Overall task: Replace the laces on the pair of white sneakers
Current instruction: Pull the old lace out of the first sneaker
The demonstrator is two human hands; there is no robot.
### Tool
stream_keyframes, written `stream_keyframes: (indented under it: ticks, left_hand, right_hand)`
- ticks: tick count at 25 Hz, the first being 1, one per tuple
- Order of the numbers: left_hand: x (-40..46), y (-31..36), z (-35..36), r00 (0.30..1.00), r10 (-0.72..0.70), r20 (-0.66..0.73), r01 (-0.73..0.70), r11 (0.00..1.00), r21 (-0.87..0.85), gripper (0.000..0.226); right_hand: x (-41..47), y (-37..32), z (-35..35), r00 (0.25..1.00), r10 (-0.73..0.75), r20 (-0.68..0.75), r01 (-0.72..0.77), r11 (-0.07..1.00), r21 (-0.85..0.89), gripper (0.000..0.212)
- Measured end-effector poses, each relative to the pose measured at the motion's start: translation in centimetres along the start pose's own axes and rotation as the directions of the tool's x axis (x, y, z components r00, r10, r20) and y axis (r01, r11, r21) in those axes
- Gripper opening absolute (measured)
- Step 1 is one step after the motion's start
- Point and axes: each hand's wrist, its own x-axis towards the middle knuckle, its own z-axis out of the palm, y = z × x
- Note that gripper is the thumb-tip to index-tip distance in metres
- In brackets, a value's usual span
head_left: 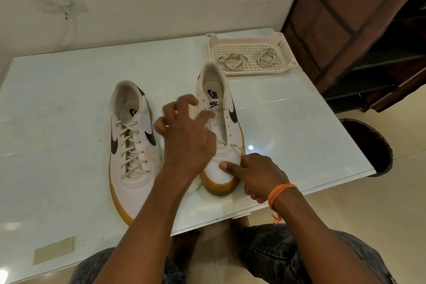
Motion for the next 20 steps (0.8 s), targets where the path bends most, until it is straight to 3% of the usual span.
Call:
stream_keyframes:
  ticks: [2, 6, 8, 10, 13, 16, 20]
  left_hand:
    - [-0.5, 0.6, 0.4, 0.987, 0.112, 0.112, -0.116, 0.993, 0.029, 0.015]
    - [-0.7, 0.6, 1.1, 0.975, 0.065, 0.213, -0.087, 0.992, 0.095, 0.014]
    - [-0.2, 0.3, 0.6, 0.993, 0.002, 0.121, -0.001, 1.000, -0.012, 0.016]
    - [0.6, -0.9, -0.3, 0.979, -0.205, -0.013, 0.201, 0.970, -0.135, 0.016]
    - [1.0, -2.1, -0.9, 0.891, -0.438, -0.122, 0.418, 0.894, -0.159, 0.006]
    - [0.9, -1.9, -0.8, 0.844, -0.497, -0.201, 0.471, 0.866, -0.165, 0.005]
    - [1.5, -3.9, -2.2, 0.686, -0.683, -0.252, 0.643, 0.731, -0.229, 0.010]
  right_hand:
    - [0.1, 0.0, -0.1, 0.999, -0.014, -0.049, 0.012, 0.999, -0.050, 0.064]
    - [0.3, -0.2, -0.1, 0.999, -0.010, -0.047, 0.008, 0.999, -0.045, 0.062]
    - [0.3, -0.2, -0.1, 1.000, -0.001, -0.019, 0.001, 1.000, -0.017, 0.059]
    - [0.3, -0.2, 0.0, 1.000, -0.003, -0.007, 0.003, 1.000, -0.005, 0.058]
    - [0.6, -0.1, 0.0, 1.000, -0.008, -0.015, 0.009, 1.000, 0.012, 0.056]
    - [0.5, 0.0, 0.0, 1.000, 0.002, -0.005, -0.002, 1.000, 0.000, 0.056]
    - [0.2, -0.3, -0.1, 1.000, 0.004, 0.011, -0.004, 1.000, -0.018, 0.058]
